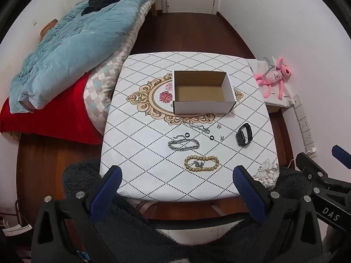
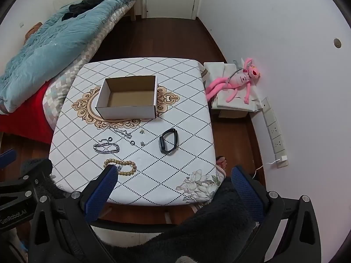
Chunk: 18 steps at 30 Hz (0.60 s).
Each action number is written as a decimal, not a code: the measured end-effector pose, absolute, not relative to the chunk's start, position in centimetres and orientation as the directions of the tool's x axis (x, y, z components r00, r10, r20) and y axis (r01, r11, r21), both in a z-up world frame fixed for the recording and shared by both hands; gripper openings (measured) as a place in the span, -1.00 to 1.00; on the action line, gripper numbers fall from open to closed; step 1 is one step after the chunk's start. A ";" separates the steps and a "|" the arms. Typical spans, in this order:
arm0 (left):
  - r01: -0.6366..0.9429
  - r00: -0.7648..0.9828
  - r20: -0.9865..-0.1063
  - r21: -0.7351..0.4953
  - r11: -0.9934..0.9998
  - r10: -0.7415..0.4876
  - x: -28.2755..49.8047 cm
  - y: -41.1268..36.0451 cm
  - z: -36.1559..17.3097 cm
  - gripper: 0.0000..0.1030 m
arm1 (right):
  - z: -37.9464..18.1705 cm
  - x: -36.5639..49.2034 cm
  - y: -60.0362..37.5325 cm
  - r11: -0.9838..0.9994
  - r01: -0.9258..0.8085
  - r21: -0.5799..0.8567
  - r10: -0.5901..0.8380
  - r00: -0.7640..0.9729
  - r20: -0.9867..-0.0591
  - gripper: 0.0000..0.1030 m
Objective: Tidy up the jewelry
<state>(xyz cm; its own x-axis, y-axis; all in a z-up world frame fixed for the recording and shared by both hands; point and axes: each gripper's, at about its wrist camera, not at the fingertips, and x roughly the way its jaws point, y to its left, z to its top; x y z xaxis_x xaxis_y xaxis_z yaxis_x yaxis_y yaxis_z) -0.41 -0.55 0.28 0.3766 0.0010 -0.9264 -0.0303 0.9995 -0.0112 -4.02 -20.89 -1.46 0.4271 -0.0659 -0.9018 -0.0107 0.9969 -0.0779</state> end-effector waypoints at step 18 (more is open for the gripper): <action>-0.036 0.376 -0.927 -0.018 0.999 -0.003 -0.2 -1.0 0.7 1.00 | -0.8 -3.9 -21.3 0.997 -0.004 -0.082 -0.072 0.433 -0.899 1.00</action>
